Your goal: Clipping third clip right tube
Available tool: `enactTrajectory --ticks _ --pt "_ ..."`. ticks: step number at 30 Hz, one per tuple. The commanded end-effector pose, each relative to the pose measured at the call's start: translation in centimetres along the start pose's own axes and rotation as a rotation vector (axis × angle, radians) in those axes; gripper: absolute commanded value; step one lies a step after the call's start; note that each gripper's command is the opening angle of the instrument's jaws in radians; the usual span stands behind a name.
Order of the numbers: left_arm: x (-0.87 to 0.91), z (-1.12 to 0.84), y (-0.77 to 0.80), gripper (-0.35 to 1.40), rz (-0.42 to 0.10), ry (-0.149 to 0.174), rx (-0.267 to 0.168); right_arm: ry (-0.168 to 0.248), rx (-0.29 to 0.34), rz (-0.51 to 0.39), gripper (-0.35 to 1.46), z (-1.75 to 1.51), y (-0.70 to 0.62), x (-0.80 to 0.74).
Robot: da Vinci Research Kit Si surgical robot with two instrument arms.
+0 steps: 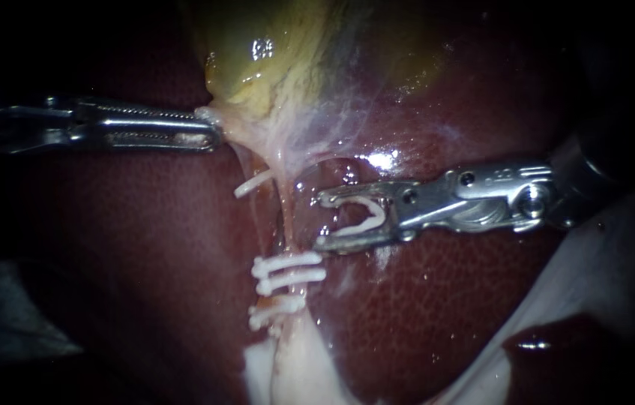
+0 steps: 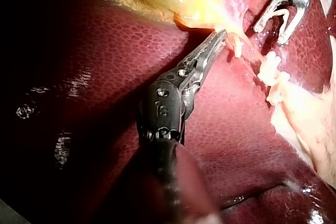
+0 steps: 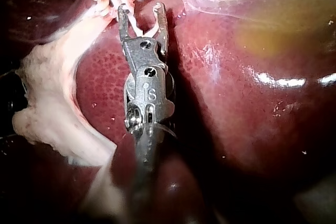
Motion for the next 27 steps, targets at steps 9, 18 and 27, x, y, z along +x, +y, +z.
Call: enactTrajectory --ticks 9,18,27 --pt "0.01 -0.03 0.01 -0.35 -0.001 0.0 -0.001 0.097 0.106 0.14 0.43 0.12 0.05 0.02" --pt "0.04 -0.07 0.01 -0.35 -0.002 0.007 -0.006 0.136 0.147 0.211 0.49 0.32 0.19 -0.11" --pt "0.08 -0.11 0.01 -0.35 -0.005 0.015 -0.011 0.134 0.141 0.227 0.5 0.55 0.33 -0.26"
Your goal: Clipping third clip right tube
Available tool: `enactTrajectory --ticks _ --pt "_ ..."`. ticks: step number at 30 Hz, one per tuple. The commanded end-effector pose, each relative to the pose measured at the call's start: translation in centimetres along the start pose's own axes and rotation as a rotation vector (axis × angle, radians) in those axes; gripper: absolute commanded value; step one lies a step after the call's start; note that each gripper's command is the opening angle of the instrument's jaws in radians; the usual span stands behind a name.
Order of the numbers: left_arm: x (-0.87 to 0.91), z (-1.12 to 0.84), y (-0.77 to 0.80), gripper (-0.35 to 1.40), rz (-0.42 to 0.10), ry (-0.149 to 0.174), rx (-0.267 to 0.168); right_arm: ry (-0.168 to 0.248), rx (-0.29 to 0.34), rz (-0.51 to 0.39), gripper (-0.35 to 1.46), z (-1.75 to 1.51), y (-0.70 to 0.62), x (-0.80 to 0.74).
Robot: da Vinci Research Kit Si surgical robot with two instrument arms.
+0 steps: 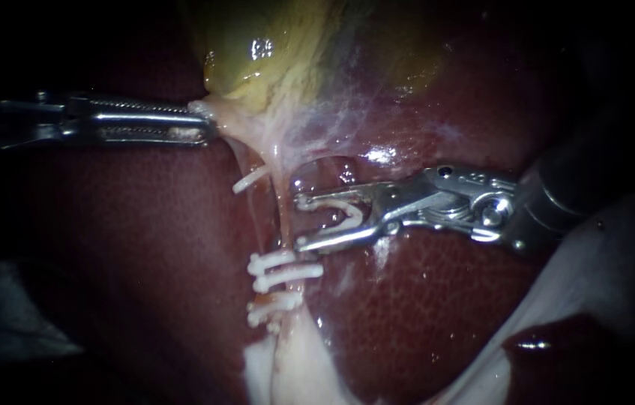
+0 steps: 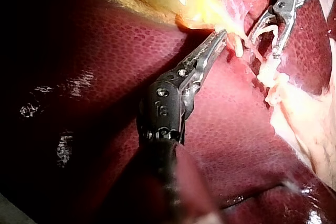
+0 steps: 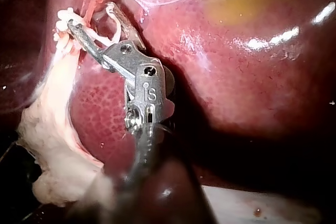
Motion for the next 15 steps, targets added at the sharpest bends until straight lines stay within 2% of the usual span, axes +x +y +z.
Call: enactTrajectory --ticks 1,9,15 --pt "0.0 0.0 0.0 -0.35 0.0 0.001 0.0 0.003 0.004 0.004 0.5 0.03 0.01 -0.01" --pt "0.01 -0.01 0.01 -0.35 0.0 0.004 -0.001 0.071 0.068 0.051 0.5 0.13 0.03 0.03" --pt "0.01 -0.01 0.01 -0.35 -0.001 0.004 -0.001 0.088 0.075 0.054 0.5 0.17 0.03 0.05"
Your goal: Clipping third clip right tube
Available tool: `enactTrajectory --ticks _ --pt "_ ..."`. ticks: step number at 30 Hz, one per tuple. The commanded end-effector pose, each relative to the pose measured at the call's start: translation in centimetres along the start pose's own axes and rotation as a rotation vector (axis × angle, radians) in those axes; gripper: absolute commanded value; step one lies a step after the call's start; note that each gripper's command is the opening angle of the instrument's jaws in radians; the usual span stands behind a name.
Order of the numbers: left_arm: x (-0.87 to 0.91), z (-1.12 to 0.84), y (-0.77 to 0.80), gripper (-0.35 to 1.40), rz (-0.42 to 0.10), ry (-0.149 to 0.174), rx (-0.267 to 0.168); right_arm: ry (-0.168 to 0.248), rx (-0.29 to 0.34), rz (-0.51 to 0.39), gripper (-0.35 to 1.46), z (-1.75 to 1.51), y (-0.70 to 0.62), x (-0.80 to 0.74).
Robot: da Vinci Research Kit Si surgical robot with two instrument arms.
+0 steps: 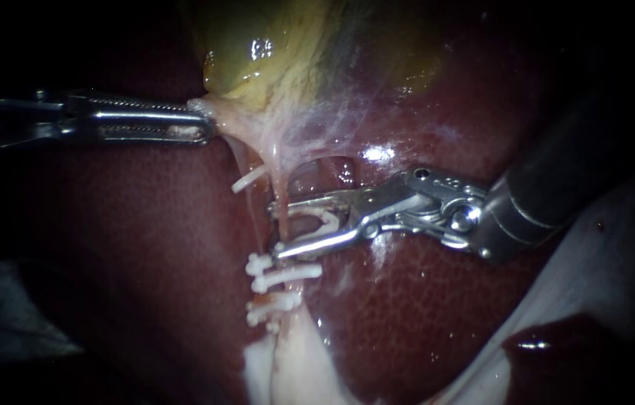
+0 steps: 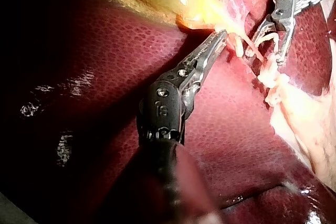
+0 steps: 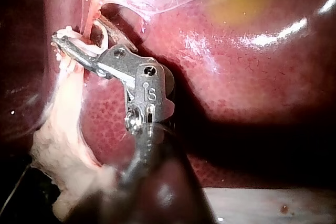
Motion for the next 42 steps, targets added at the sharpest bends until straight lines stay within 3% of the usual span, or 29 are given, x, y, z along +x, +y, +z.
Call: enactTrajectory --ticks 1,11,16,20,36,42 --pt "0.0 0.0 0.0 -0.35 0.0 0.0 0.001 0.005 0.003 0.0 0.5 0.0 0.0 0.0" --pt "0.0 0.0 0.0 -0.35 0.0 0.0 0.0 0.067 0.041 0.004 0.5 -0.02 -0.05 0.18" --pt "0.0 0.0 -0.01 -0.35 0.0 0.0 0.0 0.085 0.054 0.009 0.49 0.11 0.05 0.38" --pt "0.0 -0.01 -0.01 -0.35 0.001 -0.001 -0.001 0.088 0.059 0.015 0.48 0.26 0.09 0.46" --pt "-0.01 -0.01 -0.03 -0.35 0.001 -0.001 -0.001 0.086 0.086 0.028 0.43 0.32 -0.21 0.67" --pt "-0.01 -0.01 -0.03 -0.35 0.001 -0.001 -0.001 0.085 0.093 0.095 0.35 0.29 -0.26 0.7"
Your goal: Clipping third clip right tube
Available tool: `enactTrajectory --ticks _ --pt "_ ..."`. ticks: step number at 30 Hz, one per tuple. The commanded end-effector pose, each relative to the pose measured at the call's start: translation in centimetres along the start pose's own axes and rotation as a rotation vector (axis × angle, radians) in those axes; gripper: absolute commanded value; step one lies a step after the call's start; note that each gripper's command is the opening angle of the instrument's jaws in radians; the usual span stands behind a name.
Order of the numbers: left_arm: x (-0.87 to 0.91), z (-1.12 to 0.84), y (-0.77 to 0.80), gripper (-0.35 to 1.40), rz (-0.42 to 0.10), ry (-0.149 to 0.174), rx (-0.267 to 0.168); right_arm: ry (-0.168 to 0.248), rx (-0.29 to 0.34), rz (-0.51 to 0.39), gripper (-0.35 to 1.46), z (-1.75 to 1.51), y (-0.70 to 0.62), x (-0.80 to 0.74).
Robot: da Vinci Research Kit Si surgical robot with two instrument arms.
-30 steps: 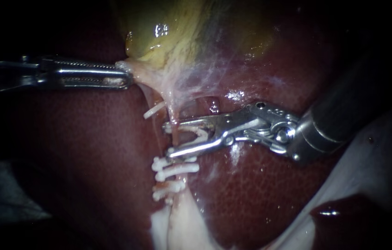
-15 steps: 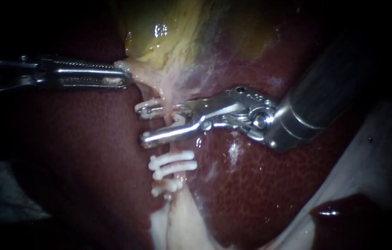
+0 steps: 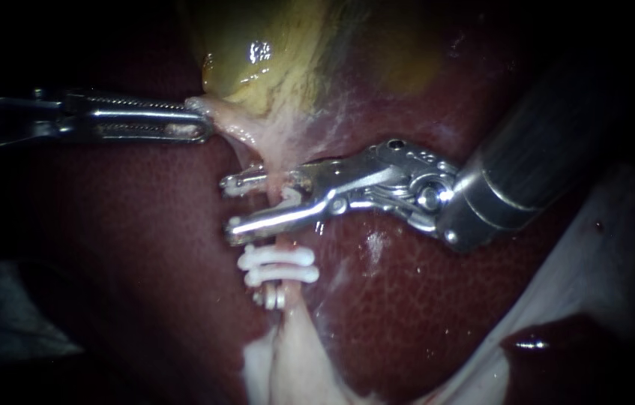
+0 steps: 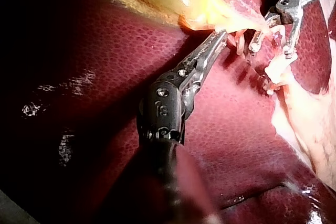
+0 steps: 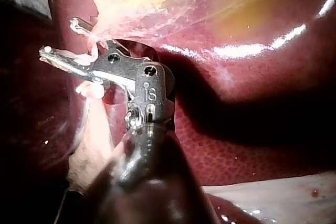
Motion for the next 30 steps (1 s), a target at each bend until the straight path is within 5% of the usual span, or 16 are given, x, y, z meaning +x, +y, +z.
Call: enactTrajectory --ticks 1,9,14,20,30 --pt "0.0 0.0 0.0 -0.35 0.0 0.0 0.0 0.002 -0.004 0.017 0.33 -0.01 0.0 0.0" --pt "-0.01 0.0 -0.01 -0.35 0.0 0.0 0.0 0.007 -0.005 0.082 0.02 -0.04 -0.02 -0.02" --pt "-0.01 0.01 -0.01 -0.35 0.0 0.0 0.0 0.007 -0.004 0.123 -0.35 -0.06 -0.04 -0.03" --pt "-0.01 0.01 -0.01 -0.35 0.0 0.0 0.0 -0.038 -0.054 0.126 -0.35 -0.11 -0.06 -0.04" --pt "-0.01 0.01 -0.01 -0.35 0.0 0.0 0.0 -0.038 -0.054 0.126 -0.35 -0.11 -0.06 -0.03"
